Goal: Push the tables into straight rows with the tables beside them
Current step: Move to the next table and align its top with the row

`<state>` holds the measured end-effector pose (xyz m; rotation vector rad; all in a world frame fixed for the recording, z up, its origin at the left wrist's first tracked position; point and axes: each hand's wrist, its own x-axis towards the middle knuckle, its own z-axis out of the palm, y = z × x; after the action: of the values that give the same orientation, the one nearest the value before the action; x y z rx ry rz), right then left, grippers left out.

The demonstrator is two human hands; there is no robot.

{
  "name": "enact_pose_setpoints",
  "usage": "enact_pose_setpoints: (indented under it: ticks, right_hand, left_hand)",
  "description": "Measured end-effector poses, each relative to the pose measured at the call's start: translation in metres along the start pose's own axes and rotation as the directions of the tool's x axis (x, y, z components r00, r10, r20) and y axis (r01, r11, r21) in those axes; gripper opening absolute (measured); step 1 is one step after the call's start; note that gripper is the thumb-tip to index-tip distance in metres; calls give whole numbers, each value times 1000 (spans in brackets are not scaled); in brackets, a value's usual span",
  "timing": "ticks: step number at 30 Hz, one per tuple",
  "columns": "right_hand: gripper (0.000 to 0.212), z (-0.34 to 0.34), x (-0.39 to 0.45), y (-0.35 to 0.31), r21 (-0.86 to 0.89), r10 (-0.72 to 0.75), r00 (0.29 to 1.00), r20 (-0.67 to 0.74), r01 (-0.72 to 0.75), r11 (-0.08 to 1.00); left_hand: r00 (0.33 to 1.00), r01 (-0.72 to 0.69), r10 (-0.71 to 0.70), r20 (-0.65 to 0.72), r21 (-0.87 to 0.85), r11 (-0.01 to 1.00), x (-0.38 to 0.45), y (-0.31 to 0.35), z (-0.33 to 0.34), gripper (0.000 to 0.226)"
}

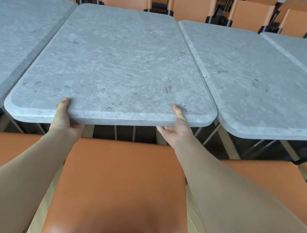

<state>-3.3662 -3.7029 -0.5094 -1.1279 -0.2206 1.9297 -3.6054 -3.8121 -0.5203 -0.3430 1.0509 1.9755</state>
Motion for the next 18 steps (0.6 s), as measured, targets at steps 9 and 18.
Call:
enact_pose_setpoints:
  ticks: [9, 18]
  right_hand:
    - [29, -8, -11, 4, -15, -10, 1000, 9, 10, 1000]
    - [32, -20, -24, 11, -8, 1, 1000, 9, -1, 1000]
  left_hand:
    - [999, 16, -17, 47, 15, 1000, -8, 3, -13, 36]
    - [999, 43, -44, 26, 33, 999, -24, 2, -28, 34]
